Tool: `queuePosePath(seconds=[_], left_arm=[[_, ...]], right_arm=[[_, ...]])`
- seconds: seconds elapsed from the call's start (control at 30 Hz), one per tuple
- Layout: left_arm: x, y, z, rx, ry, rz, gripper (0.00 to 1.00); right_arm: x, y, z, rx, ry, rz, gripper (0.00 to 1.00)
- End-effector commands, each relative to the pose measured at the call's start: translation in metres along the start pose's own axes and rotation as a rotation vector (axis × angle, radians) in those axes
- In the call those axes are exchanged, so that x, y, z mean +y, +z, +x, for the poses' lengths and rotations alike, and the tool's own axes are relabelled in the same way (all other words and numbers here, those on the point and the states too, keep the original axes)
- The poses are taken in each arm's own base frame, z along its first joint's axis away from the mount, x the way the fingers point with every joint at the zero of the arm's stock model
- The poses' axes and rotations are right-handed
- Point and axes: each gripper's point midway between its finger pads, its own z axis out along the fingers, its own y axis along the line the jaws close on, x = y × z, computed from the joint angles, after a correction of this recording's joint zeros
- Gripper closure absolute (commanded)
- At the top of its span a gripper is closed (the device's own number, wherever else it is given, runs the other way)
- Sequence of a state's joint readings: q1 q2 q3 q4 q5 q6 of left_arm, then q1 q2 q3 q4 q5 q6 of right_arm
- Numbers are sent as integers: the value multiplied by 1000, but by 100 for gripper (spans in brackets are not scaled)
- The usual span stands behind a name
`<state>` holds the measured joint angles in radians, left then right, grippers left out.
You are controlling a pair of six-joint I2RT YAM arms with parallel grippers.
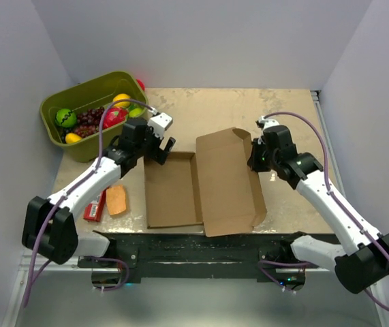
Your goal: Fold the paper box
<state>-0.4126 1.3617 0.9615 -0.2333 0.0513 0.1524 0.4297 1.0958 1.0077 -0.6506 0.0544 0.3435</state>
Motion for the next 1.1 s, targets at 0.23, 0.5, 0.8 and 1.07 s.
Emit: queuePosePath(seconds=[0.23, 0.5, 0.8, 1.07], left_arm=[[-16, -50, -69, -337, 43, 93, 0], [22, -113, -80, -597, -89, -169, 0], [35, -125, -49, -529, -305, -261, 0], [-4, -104, 27, -142, -629, -165, 0]], right_arm=[[-9, -3, -77, -67, -100, 129, 100], [-40, 29, -105, -77, -68, 190, 100], [-35, 39, -141, -179, 0, 103, 34], [-18, -9, -186, -379, 94, 12, 1]])
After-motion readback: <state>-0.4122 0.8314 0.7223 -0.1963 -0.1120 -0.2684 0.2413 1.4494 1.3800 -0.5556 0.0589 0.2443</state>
